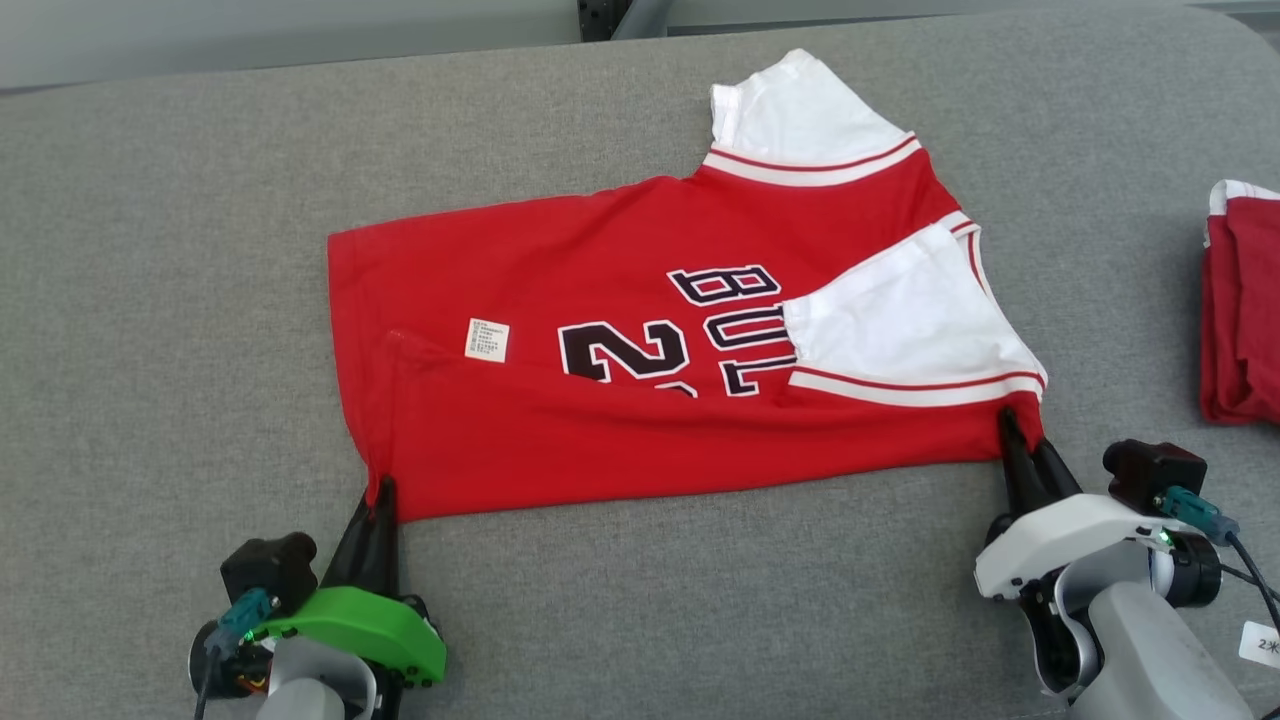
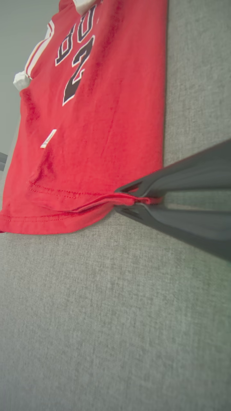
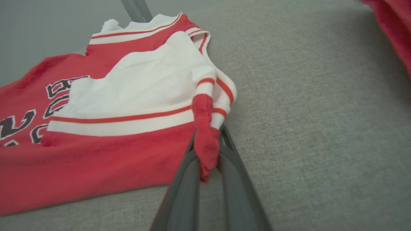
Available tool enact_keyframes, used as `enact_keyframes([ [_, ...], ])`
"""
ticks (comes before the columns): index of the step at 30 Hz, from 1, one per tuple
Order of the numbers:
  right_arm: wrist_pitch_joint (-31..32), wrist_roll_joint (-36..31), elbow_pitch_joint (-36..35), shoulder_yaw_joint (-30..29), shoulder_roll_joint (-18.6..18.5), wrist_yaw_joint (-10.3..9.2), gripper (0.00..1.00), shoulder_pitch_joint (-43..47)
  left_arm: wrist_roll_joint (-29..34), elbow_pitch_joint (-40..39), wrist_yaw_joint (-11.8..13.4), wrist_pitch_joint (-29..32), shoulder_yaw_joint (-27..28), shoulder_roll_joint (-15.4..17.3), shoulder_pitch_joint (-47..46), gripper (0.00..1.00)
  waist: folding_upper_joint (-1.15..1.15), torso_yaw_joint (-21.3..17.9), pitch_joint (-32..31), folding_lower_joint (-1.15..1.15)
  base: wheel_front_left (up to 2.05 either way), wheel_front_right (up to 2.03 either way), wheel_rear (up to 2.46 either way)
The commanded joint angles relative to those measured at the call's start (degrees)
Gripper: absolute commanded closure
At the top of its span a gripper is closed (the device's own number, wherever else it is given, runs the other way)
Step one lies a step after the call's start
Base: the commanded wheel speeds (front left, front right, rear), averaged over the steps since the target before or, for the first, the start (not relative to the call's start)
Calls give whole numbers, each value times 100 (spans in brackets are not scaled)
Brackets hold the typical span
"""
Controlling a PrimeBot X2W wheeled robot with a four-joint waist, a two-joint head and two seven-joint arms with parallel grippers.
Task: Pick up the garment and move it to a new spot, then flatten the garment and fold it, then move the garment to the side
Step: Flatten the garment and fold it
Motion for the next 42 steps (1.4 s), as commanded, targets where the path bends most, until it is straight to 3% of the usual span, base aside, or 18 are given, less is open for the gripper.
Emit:
enact_keyframes([
  [1, 5, 44, 0, -71, -13, -15, 100, 151, -58, 45, -16, 11, 43, 20, 141, 100, 0, -18, -194, 0, 0, 0, 0],
  [11, 4, 178, 83, -2, -74, -15, 100, 1012, 276, 242, -30, 12, 228, 32, 1215, 100, 0, 39, -1322, 0, 0, 0, 0],
  [17, 4, 322, -123, 73, -57, -16, 100, 1787, 170, 183, 19, 11, 322, 39, 1880, 100, 0, 60, -1619, 0, 0, 0, 0],
  [18, 4, 342, -106, 52, -46, -16, 75, 1832, 100, 179, 20, 10, 300, 38, 1916, 84, 0, 57, -1621, 0, 0, 0, 0],
  [19, 3, 365, -61, 56, -46, -16, 0, 1866, 39, 144, 36, 9, 286, 39, 1937, 20, 0, 54, -1618, 0, 0, 0, 0],
  [20, 3, 425, -51, 73, -31, -14, 0, 1873, -55, 68, 72, 8, 311, 40, 1943, 0, 0, 55, -1607, 0, 0, 0, 0],
  [25, 4, 268, -417, -239, -165, -11, 0, 1639, -65, -437, 123, 8, 273, 21, 1809, 0, 0, 109, -1439, 0, 0, 0, 0],
  [30, 4, -108, -830, -395, -244, -11, 0, 1260, 136, -619, 97, 8, 347, 26, 1104, 0, 0, 182, -1077, 0, 0, 0, 0],
  [42, 5, -191, -249, 632, -353, -11, 0, -630, 205, 1217, -42, 7, 401, 158, -966, 0, 0, 7, -237, 0, 0, 0, 0],
])
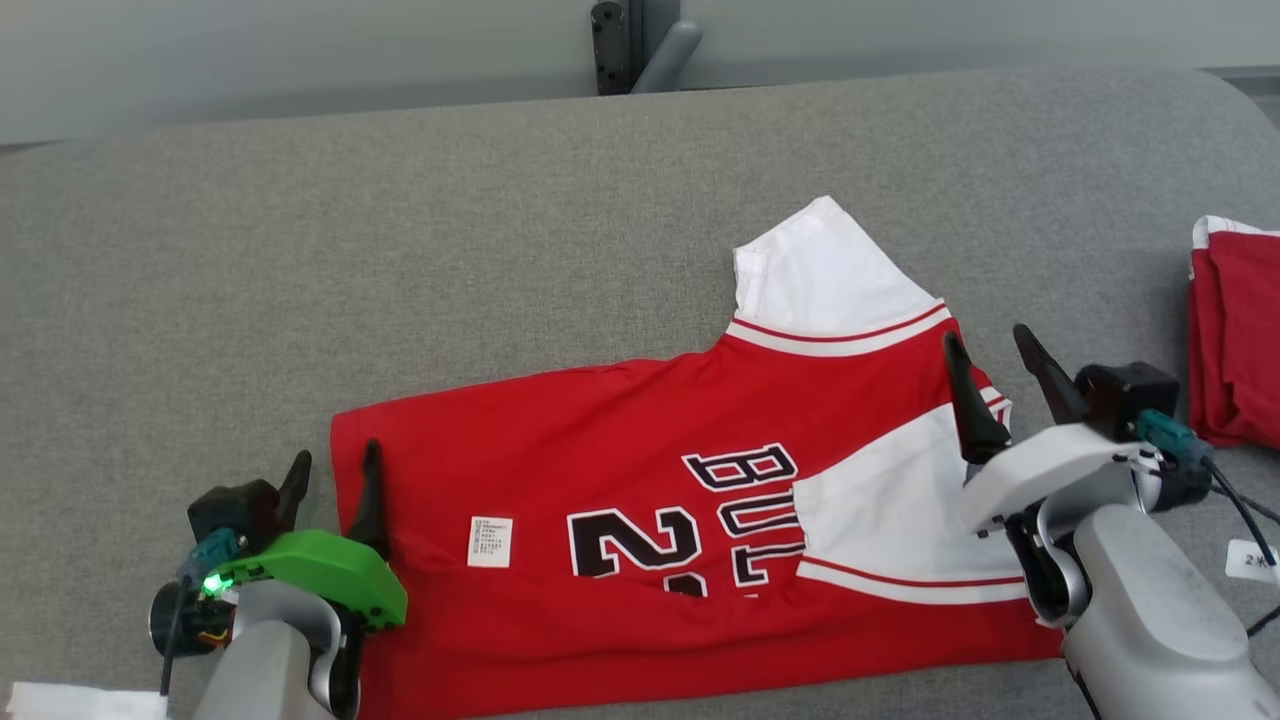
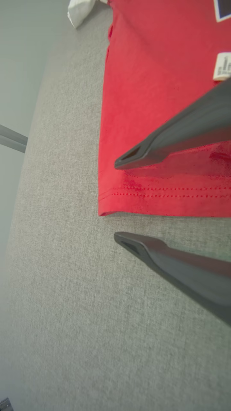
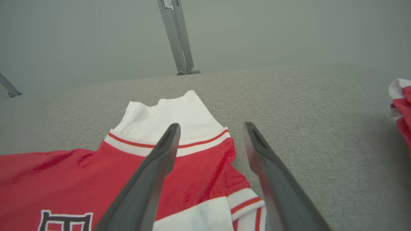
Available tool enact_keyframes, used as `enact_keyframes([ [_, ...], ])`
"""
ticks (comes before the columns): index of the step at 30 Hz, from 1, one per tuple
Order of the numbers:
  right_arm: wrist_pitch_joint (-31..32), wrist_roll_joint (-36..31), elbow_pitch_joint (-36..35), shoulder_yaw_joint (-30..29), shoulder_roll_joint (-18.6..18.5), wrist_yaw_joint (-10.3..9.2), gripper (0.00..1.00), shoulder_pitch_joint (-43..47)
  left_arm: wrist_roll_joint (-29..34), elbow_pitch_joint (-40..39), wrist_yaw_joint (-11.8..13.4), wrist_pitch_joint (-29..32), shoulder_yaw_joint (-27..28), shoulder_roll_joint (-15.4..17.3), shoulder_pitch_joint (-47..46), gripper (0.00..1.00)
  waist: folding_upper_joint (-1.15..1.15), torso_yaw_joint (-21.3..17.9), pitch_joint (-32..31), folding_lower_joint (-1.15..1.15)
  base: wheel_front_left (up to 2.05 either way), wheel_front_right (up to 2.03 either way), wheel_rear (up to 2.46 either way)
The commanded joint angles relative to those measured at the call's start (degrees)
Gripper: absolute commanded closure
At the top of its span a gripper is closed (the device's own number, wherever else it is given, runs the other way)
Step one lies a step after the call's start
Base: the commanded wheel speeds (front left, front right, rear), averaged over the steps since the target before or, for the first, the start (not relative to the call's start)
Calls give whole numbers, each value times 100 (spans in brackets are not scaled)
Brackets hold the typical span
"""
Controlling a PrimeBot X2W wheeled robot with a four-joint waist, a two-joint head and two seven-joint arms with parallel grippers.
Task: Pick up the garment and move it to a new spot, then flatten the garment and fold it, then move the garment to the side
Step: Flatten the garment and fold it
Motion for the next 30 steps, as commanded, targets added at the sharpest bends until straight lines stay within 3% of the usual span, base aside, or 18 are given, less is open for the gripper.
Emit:
enact_keyframes([
  [1, 1, 47, 152, 210, -97, -8, 0, -339, -16, 301, -32, 3, -35, 107, -330, 0, 0, -87, 319, 0, 0, 0, 0],
  [6, 50, 124, 449, 644, -288, -7, 0, -868, -7, 577, -41, 4, -100, 148, -690, 0, 0, -64, 507, 0, 0, 0, 0],
  [7, 120, 181, 529, 735, -322, -7, 0, -999, 51, 633, -43, 4, -156, 163, -748, 54, 0, -48, 548, 0, 0, 0, 0],
  [8, 168, 219, 591, 820, -360, -7, 0, -1146, 65, 654, -44, 3, -165, 161, -797, 100, 0, -32, 589, 0, 0, 0, 0],
  [20, 1384, 576, 1480, 1693, -847, -7, 0, -2957, 180, 168, -45, 4, -528, 19, -1132, 100, 0, 533, 1170, 0, 0, 0, 0],
  [30, 2250, 1027, 2334, 2342, -1036, -7, 0, -3699, -58, -13, -44, 4, -1081, -46, -1351, 100, 0, 1020, 1548, 0, 0, 0, 0],
])
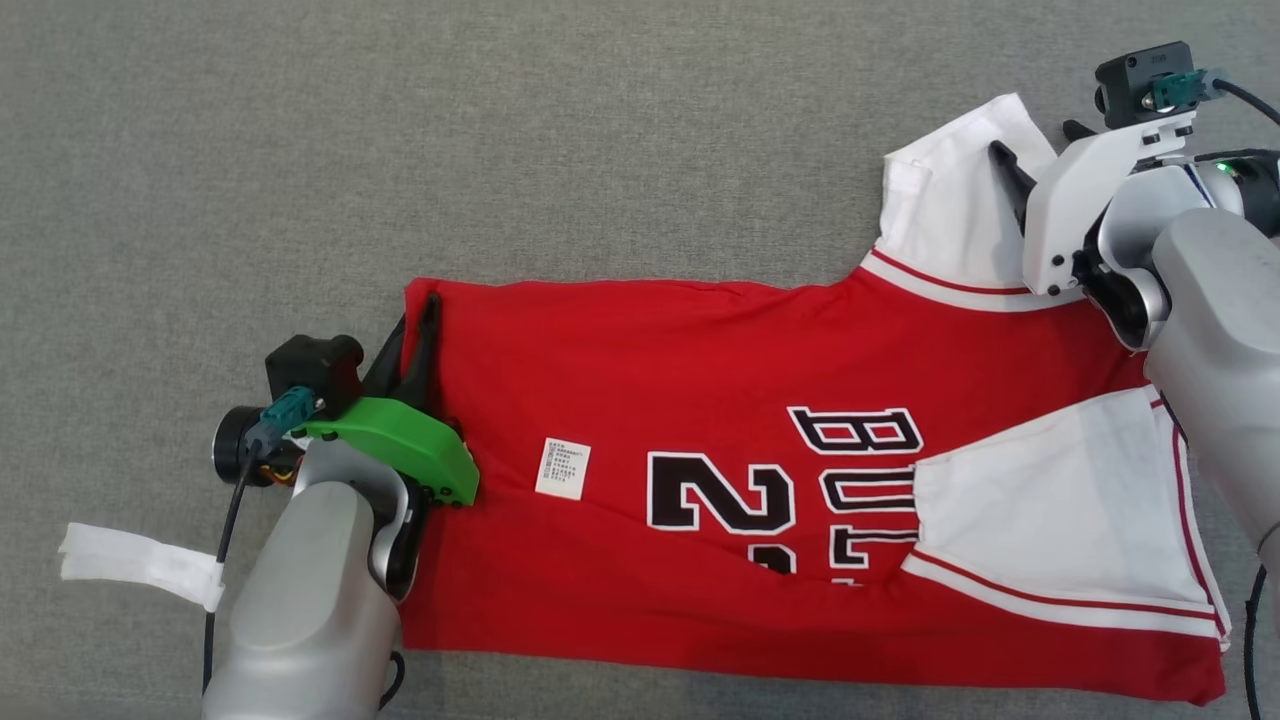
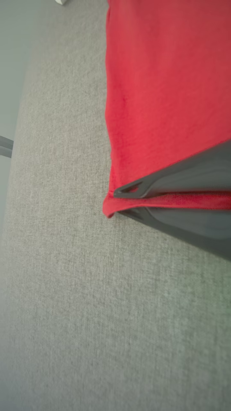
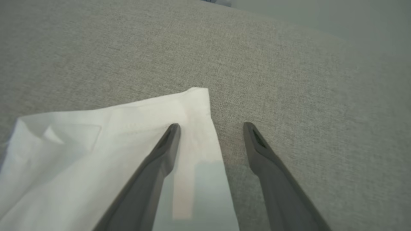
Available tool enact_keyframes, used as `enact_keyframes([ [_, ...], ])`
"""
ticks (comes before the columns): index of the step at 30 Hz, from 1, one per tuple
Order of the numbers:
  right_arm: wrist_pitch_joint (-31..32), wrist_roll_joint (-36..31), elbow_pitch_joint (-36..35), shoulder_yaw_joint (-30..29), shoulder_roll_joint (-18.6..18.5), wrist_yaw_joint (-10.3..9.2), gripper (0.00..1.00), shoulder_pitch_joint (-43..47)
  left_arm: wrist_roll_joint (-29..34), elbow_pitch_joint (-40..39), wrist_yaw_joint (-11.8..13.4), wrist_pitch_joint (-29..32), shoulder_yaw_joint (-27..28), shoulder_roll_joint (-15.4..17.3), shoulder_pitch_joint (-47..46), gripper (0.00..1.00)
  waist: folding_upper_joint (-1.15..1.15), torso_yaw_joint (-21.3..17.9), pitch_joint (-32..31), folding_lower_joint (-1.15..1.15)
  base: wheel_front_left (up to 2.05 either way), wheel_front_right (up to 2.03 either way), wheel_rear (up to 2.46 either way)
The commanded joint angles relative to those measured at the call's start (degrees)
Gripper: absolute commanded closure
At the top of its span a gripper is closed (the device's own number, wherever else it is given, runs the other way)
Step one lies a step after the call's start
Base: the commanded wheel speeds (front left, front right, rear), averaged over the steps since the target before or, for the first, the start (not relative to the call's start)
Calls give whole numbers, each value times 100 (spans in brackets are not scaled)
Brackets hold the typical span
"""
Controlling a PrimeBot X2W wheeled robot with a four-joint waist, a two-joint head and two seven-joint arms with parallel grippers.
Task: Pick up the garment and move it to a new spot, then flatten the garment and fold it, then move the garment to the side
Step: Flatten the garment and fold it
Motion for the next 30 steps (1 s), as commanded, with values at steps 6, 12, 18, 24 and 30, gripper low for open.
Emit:
enact_keyframes([
  [6, -185, 152, 306, 250, 14, -4, 100, -245, -80, 23, 3, 8, -61, 20, -195, 100, 0, 174, 206, 0, 0, 0, 0],
  [12, -1062, 126, 569, 223, -68, -9, 100, -415, 54, -174, 3, 4, 147, 19, -199, 100, 0, 14, -23, 0, 0, 0, 0],
  [18, -1793, 430, 473, 309, 7, -9, 100, -85, 169, -263, 3, 4, 201, 97, 81, 100, 0, -214, -502, 0, 0, 0, 0],
  [24, -2135, 827, -46, 453, -138, -8, 100, 412, 125, -500, 3, 3, 442, 212, 514, 100, 0, -493, -973, 0, 0, 0, 0],
  [30, -2251, 1342, -1006, 531, -463, -8, 100, 1439, 181, -633, 2, 4, 680, 268, 1296, 100, 0, -812, -1530, 0, 0, 0, 0],
])
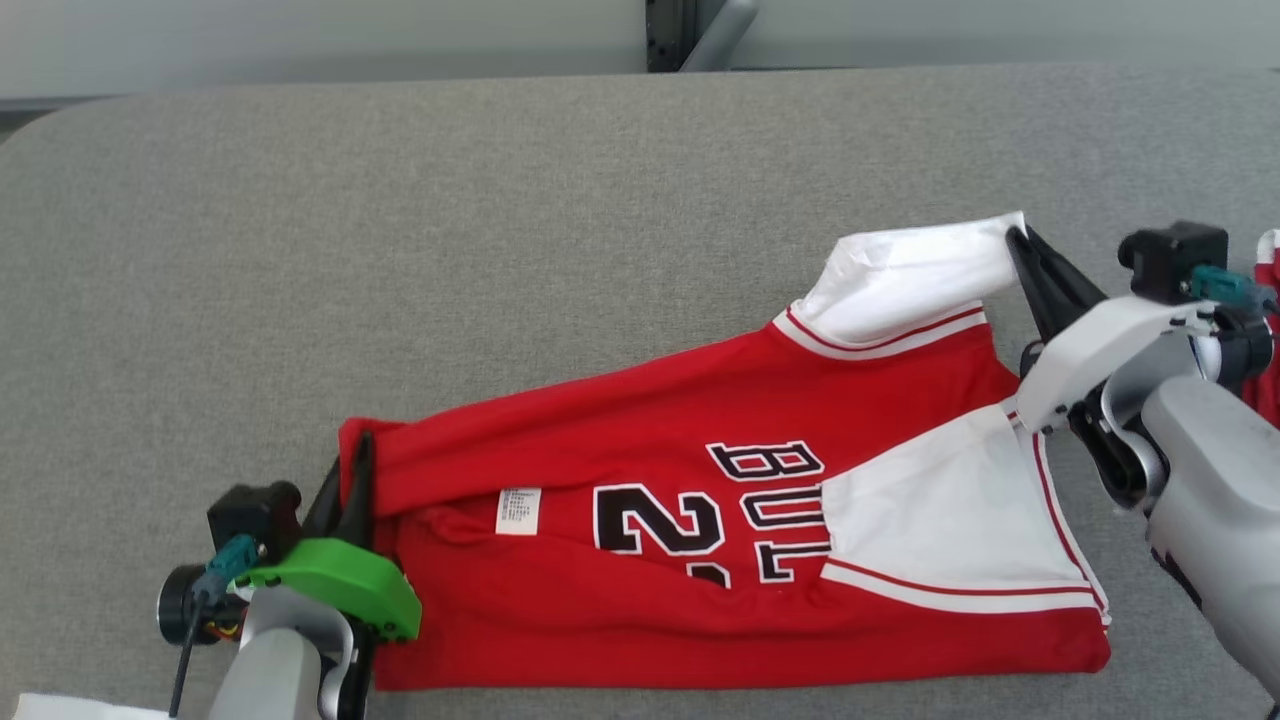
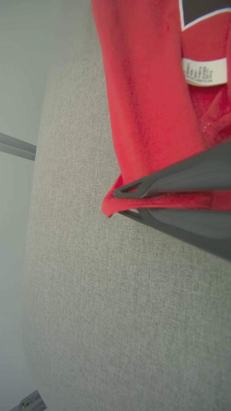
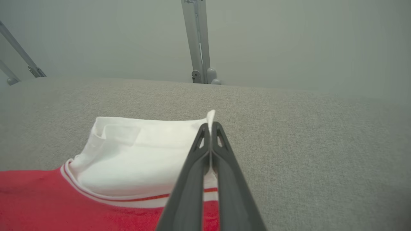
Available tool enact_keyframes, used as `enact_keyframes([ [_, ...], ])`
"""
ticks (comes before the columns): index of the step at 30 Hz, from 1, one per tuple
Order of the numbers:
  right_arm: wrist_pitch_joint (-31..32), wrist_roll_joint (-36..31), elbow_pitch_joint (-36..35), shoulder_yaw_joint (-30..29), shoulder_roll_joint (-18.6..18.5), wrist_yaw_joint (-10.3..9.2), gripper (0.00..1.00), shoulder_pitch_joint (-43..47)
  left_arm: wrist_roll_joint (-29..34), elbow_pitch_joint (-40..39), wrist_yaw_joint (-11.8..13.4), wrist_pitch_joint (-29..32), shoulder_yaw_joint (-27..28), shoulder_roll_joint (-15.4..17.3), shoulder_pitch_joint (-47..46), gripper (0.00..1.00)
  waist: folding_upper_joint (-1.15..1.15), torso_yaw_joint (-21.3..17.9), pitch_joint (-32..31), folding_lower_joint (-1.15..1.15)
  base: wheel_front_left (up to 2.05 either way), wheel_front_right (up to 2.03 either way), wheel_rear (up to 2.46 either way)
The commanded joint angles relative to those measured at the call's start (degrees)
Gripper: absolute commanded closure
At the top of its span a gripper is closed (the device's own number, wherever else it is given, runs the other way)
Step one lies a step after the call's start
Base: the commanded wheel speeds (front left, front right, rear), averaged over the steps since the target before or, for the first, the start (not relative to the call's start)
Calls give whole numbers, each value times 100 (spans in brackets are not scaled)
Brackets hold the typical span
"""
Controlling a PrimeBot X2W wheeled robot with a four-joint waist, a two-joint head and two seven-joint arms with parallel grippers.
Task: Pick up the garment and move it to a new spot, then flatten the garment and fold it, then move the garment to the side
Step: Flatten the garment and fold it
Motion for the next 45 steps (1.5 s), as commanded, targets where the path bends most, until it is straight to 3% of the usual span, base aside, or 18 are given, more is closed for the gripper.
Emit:
enact_keyframes([
  [1, -43, 64, -74, -22, -73, -9, 100, 171, 46, -37, 17, 4, 5, 59, 118, 100, 0, -380, -461, 0, 0, 0, 0],
  [9, -46, 278, -1083, -591, -119, -8, 100, 2207, 68, -460, 16, 4, 115, -7, 1233, 100, 0, -534, -932, 0, 0, 0, 0],
  [18, -44, 174, -1093, -711, 150, -8, 100, 3186, 137, -630, 16, 4, 356, -141, 1974, 100, 0, -547, -1106, 0, 0, 0, 0],
  [19, -44, 144, -1038, -670, 153, -8, 100, 3223, 139, -640, 17, 4, 375, -153, 2023, 75, 0, -532, -1115, 0, 0, 0, 0],
  [20, -25, 178, -980, -672, 168, -8, 85, 3258, 147, -648, 16, 4, 427, -155, 2074, 29, 0, -519, -1121, 0, 0, 0, 0],
  [21, -31, 215, -936, -732, 184, -8, 53, 3265, 170, -677, 21, 4, 489, -157, 2116, 0, 0, -506, -1125, 0, 0, 0, 0],
  [22, -34, 241, -904, -795, 187, -8, 0, 3256, 220, -759, 39, 4, 536, -164, 2138, 0, 0, -491, -1127, 0, 0, 0, 0],
  [26, -44, 76, -1049, -1306, 219, -8, 0, 3137, 443, -1135, 171, 4, 746, -203, 2279, 0, 0, -431, -1116, 0, 0, 0, 0],
  [30, -42, -496, -1306, -1942, 439, -8, 0, 3251, 574, -1457, 314, 4, 799, -214, 2400, 0, 0, -299, -1063, 0, 0, 0, 0],
  [35, 49, -822, -947, -1816, 575, -7, 0, 3183, 571, -1544, 406, 4, 740, -211, 2355, 0, 0, -175, -1022, 0, 0, 0, 0],
  [45, 454, -1039, 507, -1664, 1026, -7, 0, 2719, 437, -1489, 500, 4, 642, -210, 2269, 0, 0, 84, -880, 0, 0, 0, 0],
])
